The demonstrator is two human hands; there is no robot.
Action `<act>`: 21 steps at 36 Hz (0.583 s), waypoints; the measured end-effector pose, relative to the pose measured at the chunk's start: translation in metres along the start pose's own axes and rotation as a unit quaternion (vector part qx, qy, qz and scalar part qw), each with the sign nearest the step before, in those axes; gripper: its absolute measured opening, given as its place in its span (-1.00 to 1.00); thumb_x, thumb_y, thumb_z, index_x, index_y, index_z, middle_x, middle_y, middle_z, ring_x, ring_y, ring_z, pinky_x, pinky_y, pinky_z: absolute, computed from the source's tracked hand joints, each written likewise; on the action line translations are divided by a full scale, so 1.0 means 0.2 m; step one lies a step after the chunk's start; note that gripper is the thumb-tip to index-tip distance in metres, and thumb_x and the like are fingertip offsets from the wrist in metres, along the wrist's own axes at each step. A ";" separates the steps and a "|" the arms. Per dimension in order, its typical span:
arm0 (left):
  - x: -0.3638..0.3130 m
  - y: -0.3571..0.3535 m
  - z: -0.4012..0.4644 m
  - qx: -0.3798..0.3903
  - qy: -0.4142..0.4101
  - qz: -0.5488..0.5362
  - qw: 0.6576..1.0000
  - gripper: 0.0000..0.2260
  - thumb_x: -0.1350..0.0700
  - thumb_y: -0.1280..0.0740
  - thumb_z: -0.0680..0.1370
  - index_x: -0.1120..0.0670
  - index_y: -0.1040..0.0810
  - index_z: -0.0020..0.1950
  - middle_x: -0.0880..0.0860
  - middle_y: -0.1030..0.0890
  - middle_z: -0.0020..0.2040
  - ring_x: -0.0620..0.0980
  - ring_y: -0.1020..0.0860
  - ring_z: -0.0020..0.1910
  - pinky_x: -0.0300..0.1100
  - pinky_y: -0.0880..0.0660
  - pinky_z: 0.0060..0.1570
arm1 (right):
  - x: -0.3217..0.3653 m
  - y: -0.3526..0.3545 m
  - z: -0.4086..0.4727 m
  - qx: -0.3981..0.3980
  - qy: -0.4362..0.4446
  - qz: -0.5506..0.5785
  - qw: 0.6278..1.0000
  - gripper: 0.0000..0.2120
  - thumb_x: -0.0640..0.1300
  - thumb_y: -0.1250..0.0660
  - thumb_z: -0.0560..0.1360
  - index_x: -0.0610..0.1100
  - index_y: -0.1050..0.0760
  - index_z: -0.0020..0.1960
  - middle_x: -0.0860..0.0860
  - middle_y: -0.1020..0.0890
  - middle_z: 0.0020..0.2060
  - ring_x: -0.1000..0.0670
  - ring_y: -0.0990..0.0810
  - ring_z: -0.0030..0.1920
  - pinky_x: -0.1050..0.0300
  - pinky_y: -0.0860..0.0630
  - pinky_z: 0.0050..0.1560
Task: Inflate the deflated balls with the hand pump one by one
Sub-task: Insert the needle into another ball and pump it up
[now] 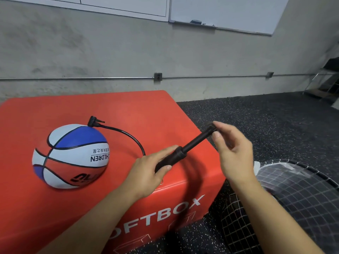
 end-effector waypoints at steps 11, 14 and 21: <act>-0.03 -0.01 0.00 -0.001 -0.007 0.052 0.999 -0.42 0.03 -0.39 0.63 -0.45 -0.29 0.53 -0.26 -0.67 0.14 -0.30 -0.53 -0.19 -0.13 -0.57 0.04 | 0.03 0.15 0.06 -0.070 -0.006 0.012 0.997 -0.69 -0.29 -0.33 0.66 0.10 -0.64 0.19 -0.05 -0.73 0.11 -0.07 -0.70 0.18 -0.06 -0.58 0.33; -0.02 0.00 -0.01 -0.008 0.001 0.036 0.999 -0.41 0.05 -0.40 0.63 -0.45 -0.30 0.52 -0.26 -0.68 0.11 -0.30 -0.58 -0.12 -0.15 -0.56 0.06 | 0.03 0.10 0.06 -0.074 0.011 -0.002 0.997 -0.73 -0.27 -0.33 0.67 0.03 -0.64 0.23 -0.05 -0.72 0.12 -0.07 -0.70 0.18 -0.06 -0.59 0.30; 0.03 0.01 -0.01 -0.011 0.015 -0.037 0.999 -0.38 0.14 -0.39 0.62 -0.45 -0.33 0.51 -0.22 -0.69 0.17 -0.15 -0.71 0.09 -0.08 -0.58 0.28 | 0.05 -0.08 0.02 -0.026 0.035 -0.010 0.999 -0.77 -0.33 -0.33 0.65 -0.15 -0.65 0.24 0.06 -0.72 0.11 0.08 -0.68 0.18 0.12 -0.57 0.28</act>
Point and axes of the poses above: each hand's wrist, its own z-axis towards the middle knuckle, its own y-axis out of the back of the hand, x = y × z, the point moved 1 cm from there along z, towards the middle knuckle
